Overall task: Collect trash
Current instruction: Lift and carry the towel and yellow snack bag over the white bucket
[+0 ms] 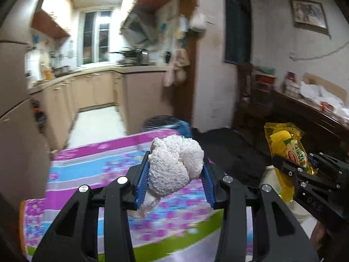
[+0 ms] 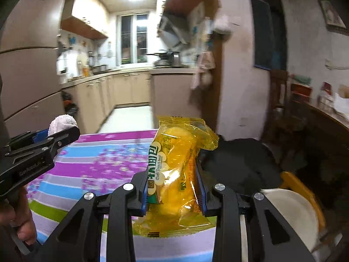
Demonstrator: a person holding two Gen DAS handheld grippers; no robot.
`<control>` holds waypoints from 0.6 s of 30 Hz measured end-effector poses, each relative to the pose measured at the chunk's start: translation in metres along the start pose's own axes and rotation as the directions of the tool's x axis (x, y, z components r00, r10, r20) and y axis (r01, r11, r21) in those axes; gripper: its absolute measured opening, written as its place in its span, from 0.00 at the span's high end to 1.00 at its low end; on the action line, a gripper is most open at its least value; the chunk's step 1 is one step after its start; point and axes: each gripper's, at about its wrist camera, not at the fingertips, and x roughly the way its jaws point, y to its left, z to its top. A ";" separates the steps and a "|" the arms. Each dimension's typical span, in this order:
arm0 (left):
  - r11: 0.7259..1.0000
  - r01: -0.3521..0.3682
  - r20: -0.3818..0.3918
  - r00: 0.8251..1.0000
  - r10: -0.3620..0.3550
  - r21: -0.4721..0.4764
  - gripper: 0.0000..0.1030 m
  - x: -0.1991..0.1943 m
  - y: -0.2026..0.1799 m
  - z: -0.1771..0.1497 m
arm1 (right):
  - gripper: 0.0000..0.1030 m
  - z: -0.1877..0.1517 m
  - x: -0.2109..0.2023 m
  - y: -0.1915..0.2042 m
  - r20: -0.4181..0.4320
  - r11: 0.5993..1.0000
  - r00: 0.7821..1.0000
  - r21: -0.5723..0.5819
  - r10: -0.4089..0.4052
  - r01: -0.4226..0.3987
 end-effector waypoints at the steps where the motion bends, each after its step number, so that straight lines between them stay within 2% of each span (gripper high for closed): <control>1: 1.000 0.026 -0.008 1.000 -0.026 0.017 0.61 0.008 -0.017 0.002 | 0.67 -0.001 -0.004 -0.015 -0.002 1.000 1.000 0.010 -0.020 0.020; 7: 0.986 0.149 -0.068 0.987 -0.144 0.075 0.61 0.045 -0.087 0.006 | 0.67 -0.012 -0.024 -0.096 -0.028 0.990 0.991 0.062 -0.127 0.129; 11: 0.968 0.232 -0.137 0.966 -0.219 0.090 0.61 0.072 -0.133 0.006 | 0.67 -0.020 -0.023 -0.150 -0.085 0.981 0.983 0.091 -0.164 0.171; 13: 0.958 0.270 -0.185 0.951 -0.249 0.095 0.61 0.088 -0.157 0.005 | 0.67 -0.025 -0.019 -0.184 -0.143 0.975 0.975 0.118 -0.171 0.188; 15: 0.944 0.313 -0.249 0.927 -0.280 0.106 0.61 0.106 -0.183 0.003 | 0.67 -0.030 -0.011 -0.213 -0.206 0.969 0.960 0.118 -0.190 0.217; 16: 0.936 0.334 -0.284 0.913 -0.293 0.107 0.61 0.114 -0.192 0.001 | 0.67 -0.032 -0.006 -0.228 -0.239 0.966 0.953 0.131 -0.186 0.221; 17: 0.925 0.364 -0.332 0.890 -0.311 0.107 0.61 0.125 -0.204 -0.003 | 0.67 -0.034 -0.002 -0.242 -0.271 0.964 0.946 0.141 -0.180 0.224; 18: 0.919 0.379 -0.371 0.873 -0.317 0.107 0.61 0.136 -0.214 -0.008 | 0.67 -0.039 0.006 -0.259 -0.319 0.962 0.930 0.137 -0.183 0.236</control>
